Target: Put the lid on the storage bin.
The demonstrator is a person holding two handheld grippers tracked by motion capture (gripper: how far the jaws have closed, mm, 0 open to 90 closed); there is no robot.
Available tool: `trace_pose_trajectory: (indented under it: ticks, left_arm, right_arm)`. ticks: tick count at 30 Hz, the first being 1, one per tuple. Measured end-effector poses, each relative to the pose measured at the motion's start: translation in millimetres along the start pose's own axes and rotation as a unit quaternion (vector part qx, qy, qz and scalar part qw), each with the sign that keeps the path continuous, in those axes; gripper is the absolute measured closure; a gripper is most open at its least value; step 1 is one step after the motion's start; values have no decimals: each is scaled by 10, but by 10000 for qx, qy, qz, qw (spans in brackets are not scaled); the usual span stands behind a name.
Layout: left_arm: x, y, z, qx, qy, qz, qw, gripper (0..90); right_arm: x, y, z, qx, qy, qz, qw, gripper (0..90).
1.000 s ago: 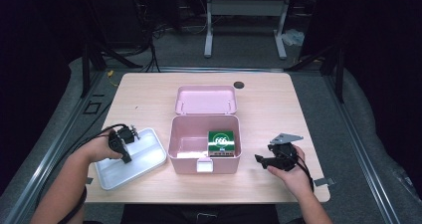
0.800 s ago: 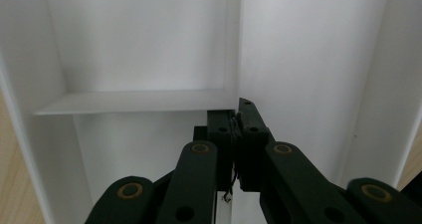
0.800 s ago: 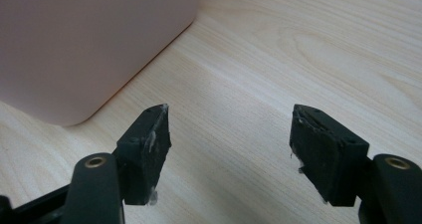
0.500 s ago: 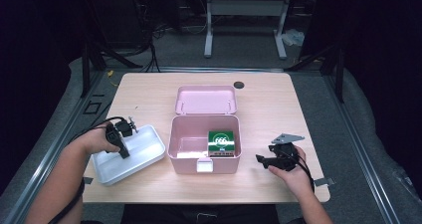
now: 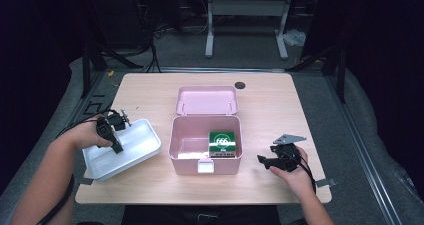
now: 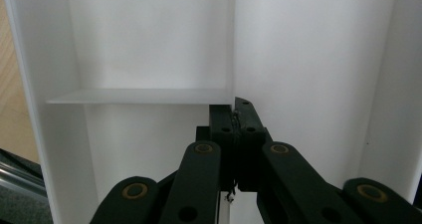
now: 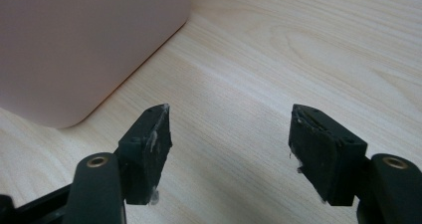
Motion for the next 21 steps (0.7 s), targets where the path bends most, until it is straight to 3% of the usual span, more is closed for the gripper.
trace_pose_trajectory:
  ticks: [9, 21]
  left_arm:
    - [10, -184, 8, 13, 37, 111, 9999, 893]
    - [76, -673, 126, 115, 155, 405, 9990, 893]
  right_arm:
    - [14, -3, -4, 7, 5, -55, 10000, 325]
    - [22, -10, -5, 5, 16, -37, 10000, 325]
Point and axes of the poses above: each handheld gripper's, and its own axes: y roughly forward along the jaws, z roughly out of its top, x roughly to its right, the point moved 5 cm from there along y, roughly forward along the jaws, and after that the axes turned 11 degrees about x, right-handed, at the moved point
